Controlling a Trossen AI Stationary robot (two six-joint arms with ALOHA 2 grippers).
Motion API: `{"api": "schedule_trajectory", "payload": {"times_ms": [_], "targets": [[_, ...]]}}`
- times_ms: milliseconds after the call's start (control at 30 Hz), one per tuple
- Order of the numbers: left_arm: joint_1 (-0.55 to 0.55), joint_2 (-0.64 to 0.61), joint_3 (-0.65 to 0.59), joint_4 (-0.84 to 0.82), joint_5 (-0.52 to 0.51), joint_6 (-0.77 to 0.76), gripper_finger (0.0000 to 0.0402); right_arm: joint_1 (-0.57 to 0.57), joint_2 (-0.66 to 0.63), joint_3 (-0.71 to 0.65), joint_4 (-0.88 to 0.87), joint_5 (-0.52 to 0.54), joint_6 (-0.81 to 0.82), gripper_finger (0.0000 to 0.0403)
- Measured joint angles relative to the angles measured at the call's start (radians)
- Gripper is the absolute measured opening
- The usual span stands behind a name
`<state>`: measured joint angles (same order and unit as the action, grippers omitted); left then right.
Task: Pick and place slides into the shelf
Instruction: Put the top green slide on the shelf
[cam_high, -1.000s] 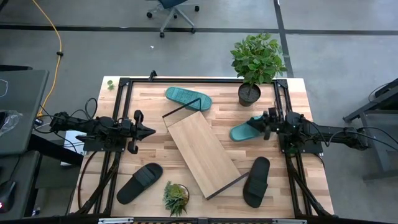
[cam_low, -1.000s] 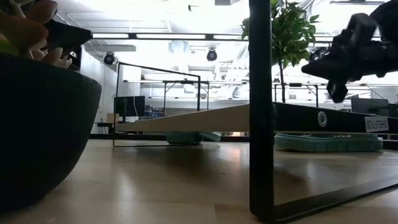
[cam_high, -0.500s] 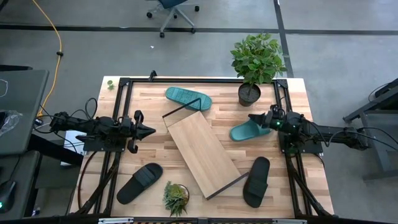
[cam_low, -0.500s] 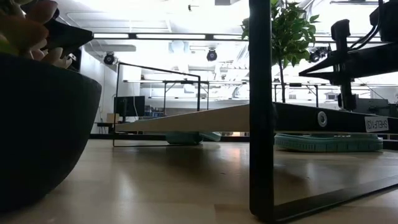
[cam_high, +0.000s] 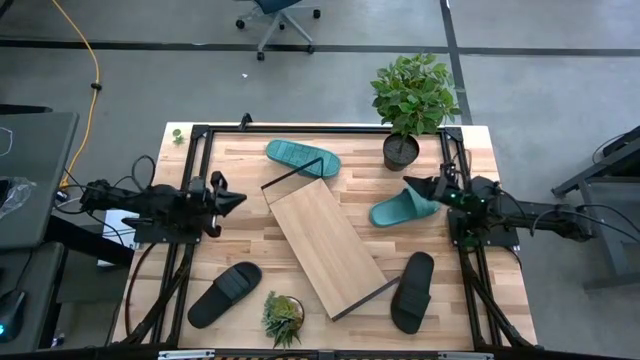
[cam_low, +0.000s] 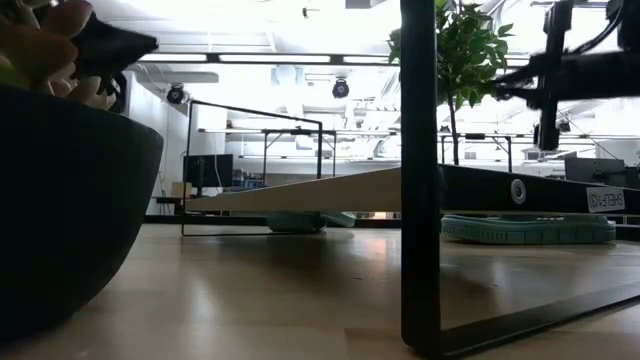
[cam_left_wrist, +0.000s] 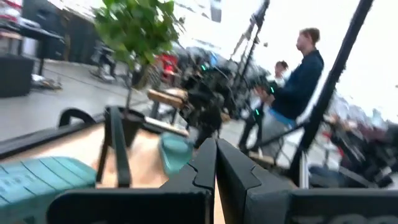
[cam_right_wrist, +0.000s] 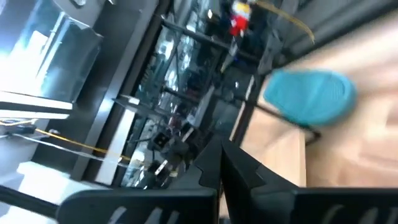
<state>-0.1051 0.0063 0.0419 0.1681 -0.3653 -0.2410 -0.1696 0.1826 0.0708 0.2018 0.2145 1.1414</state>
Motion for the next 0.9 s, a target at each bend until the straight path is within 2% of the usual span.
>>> {"api": "schedule_trajectory", "payload": {"times_ms": [233, 433, 667, 900], "targets": [[0.0, 0.01, 0.195, -0.107, -0.076, 0.104, 0.0001, 0.0, 0.0, 0.028, -0.03, 0.038, -0.066, 0.0], [0.0, 0.095, 0.453, -0.353, -0.16, 0.243, 0.0001, 0.0, 0.001, 0.028, -0.09, 0.066, -0.043, 0.0], [0.0, 0.323, 0.75, -0.696, -0.323, 0.373, 0.0, 0.0, 0.001, 0.028, -0.102, 0.083, -0.05, 0.0], [0.003, 0.568, 0.926, -0.827, -0.399, 0.558, 0.0, 0.0, 0.001, 0.029, -0.101, 0.091, -0.047, 0.0]]}}
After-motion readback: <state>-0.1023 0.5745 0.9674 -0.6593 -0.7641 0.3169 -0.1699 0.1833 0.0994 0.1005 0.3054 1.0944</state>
